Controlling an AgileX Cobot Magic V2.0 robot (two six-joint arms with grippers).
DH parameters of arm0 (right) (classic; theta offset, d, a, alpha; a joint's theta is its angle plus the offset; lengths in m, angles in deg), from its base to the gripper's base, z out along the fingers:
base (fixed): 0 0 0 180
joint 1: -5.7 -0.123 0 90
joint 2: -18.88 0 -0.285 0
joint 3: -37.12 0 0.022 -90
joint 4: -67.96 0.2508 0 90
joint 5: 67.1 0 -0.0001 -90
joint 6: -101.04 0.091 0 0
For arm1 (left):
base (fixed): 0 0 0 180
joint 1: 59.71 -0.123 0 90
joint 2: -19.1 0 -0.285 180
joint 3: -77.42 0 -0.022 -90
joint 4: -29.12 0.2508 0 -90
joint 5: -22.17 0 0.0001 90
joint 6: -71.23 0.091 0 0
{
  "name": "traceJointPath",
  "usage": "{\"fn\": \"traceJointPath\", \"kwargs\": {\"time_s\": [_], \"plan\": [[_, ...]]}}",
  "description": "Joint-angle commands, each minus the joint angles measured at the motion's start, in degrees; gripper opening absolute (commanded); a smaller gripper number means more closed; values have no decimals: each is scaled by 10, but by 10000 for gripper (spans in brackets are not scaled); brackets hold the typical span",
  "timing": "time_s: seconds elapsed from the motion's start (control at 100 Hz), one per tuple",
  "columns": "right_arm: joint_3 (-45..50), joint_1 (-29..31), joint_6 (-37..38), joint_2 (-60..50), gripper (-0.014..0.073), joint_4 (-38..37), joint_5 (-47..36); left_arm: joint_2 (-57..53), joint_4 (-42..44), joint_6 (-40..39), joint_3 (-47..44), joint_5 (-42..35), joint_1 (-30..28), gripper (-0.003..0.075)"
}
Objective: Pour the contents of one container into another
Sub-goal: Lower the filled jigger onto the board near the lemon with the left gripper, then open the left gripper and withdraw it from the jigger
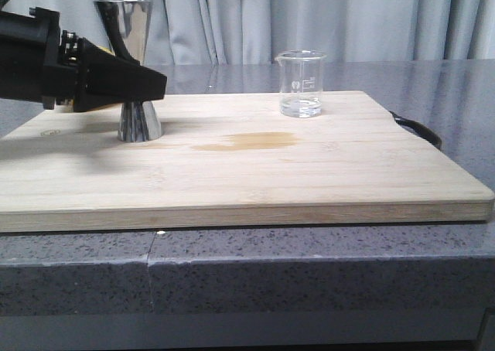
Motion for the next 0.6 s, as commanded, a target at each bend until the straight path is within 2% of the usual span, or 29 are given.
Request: {"fn": "traceJointPath", "kwargs": {"time_s": [0.0,0.08,0.15,0.47,0.59], "plan": [[-19,1,1,-16,573,29,-5,-18,-27,-3,11,35,-1,316],[-19,1,1,-16,573,29,-5,-18,-27,-3,11,38,-1,377],[-19,1,1,-16,573,29,-5,-18,-27,-3,11,38,-1,399],[-19,1,1,-16,573,29,-4,-30,-8,-21,11,52,-39,412],[-19,1,1,-16,573,29,-4,-41,21,-51,11,95,-73,412]]}}
